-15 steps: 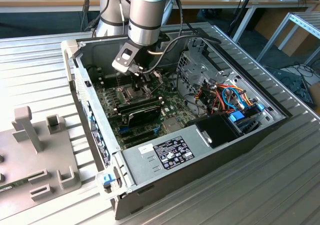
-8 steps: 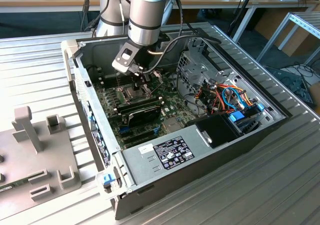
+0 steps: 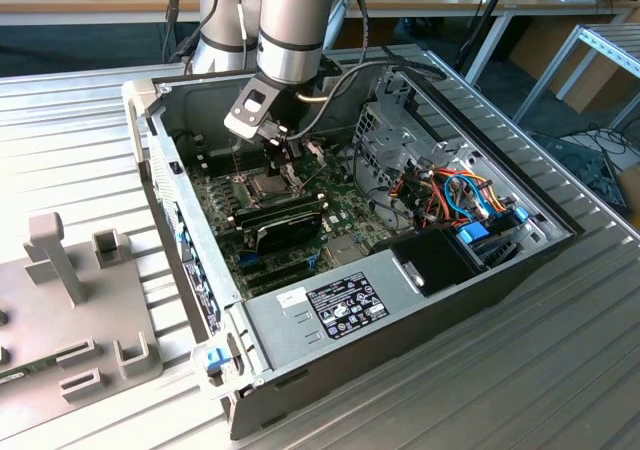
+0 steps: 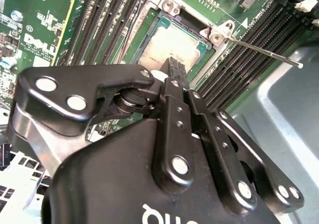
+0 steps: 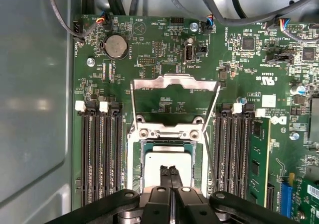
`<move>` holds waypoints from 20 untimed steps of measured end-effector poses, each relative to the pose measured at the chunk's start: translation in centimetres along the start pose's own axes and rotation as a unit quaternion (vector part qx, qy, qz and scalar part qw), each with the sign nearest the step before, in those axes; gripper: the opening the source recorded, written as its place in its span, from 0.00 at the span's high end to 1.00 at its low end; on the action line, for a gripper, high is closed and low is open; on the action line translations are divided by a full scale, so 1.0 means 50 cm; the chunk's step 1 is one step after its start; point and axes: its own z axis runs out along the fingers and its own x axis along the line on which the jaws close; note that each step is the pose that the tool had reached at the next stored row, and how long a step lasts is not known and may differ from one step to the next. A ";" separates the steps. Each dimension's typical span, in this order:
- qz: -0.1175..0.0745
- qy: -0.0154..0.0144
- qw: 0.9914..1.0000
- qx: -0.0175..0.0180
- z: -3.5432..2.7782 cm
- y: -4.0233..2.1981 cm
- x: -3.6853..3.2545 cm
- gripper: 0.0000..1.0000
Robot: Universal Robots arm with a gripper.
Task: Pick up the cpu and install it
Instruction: 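Place the cpu into insertion slot, then close the cpu cover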
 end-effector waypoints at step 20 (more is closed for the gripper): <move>0.000 0.000 1.000 -0.001 -0.080 0.000 -0.002 0.89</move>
